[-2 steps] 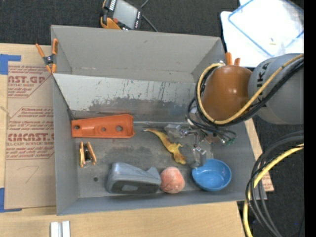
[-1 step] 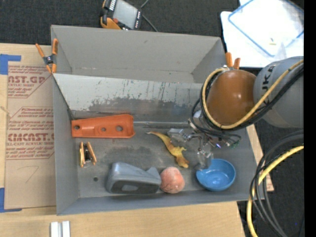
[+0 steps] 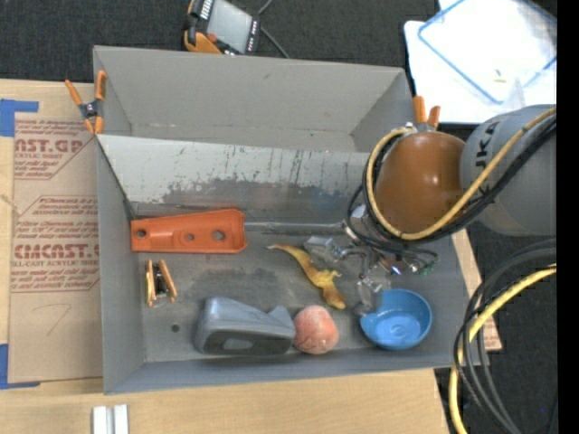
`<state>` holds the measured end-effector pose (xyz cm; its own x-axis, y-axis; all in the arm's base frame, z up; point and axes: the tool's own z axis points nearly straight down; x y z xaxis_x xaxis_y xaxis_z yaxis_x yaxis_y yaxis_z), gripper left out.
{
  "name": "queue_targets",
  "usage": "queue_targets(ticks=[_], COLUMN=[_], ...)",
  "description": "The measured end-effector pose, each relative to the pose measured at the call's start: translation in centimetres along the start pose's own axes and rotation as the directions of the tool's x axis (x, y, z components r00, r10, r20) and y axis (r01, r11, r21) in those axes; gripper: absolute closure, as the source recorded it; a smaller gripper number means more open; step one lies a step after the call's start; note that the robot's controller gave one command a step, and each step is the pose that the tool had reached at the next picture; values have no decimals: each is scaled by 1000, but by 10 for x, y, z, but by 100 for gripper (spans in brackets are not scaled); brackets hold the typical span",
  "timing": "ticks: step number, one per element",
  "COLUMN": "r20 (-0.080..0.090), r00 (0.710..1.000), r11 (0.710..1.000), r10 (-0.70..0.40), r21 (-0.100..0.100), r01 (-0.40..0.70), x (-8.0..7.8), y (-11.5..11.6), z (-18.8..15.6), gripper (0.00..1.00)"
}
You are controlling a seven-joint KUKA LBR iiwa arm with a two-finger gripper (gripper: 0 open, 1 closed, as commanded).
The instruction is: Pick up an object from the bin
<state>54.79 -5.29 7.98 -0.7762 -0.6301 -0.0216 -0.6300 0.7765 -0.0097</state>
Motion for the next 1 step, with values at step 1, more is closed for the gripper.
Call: queue_targets(ticks=[1], r20=[1], r00=[998], r11=[998], r10=[-66], r21=[-1], r01=[66], x=[-44], y=[-16], z=[-91], gripper=[0])
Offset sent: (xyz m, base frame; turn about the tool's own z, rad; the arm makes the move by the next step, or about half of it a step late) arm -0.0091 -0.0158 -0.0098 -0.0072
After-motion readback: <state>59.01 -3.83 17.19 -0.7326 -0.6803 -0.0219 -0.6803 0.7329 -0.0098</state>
